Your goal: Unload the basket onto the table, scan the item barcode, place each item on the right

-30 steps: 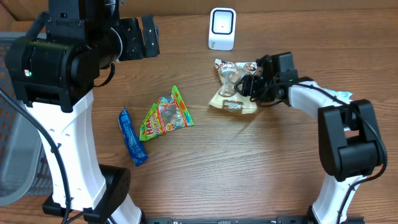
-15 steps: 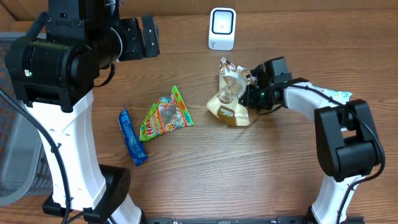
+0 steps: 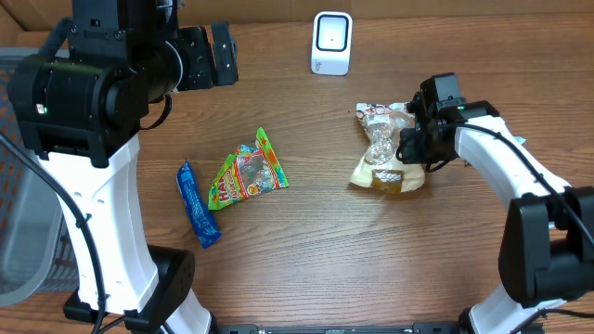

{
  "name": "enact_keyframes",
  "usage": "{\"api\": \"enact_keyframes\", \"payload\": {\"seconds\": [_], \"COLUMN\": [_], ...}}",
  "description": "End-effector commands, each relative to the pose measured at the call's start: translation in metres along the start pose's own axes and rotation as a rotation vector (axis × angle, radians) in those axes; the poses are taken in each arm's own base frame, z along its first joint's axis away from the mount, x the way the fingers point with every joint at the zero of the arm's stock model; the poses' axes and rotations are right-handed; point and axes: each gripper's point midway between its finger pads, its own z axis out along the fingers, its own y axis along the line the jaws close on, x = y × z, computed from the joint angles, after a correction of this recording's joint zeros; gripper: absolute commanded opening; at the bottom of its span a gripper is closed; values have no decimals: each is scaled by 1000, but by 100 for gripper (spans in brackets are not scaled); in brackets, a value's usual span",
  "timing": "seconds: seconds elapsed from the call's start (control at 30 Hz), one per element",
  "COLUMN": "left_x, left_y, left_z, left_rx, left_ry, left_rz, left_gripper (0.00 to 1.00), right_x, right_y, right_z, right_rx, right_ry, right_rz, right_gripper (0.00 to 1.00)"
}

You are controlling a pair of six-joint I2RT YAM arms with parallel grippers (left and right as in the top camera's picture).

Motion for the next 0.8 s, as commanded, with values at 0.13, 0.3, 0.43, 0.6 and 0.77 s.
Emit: {"api": "enact_keyframes", "payload": {"seconds": [0.13,0.3,0.43,0.6,0.77], "left_x": [-1,-1,-1,-1,-1], "left_y": [0,0,0,0,0], "left_z": [-1,-1,-1,-1,-1], "left_rx": [-3,-3,-3,-3,-3], "left_ry": [-6,-6,-6,-6,-6], "left_rz": [-1,-1,-1,-1,-1], "left_gripper": [100,100,100,100,100], "right_x": [-9,-12,-18,-33,-49], "right_y": [-4,4,-5,8,22], "right_z": [-15,-15,-16,-17,-15], "right_rx": [154,155,153,-47,-152], "right_ry": [-42,-59,-85,-131,-182], "right_rz": [-140,-163,-58,14,18], "right_gripper": [4,32,85,96,96]}}
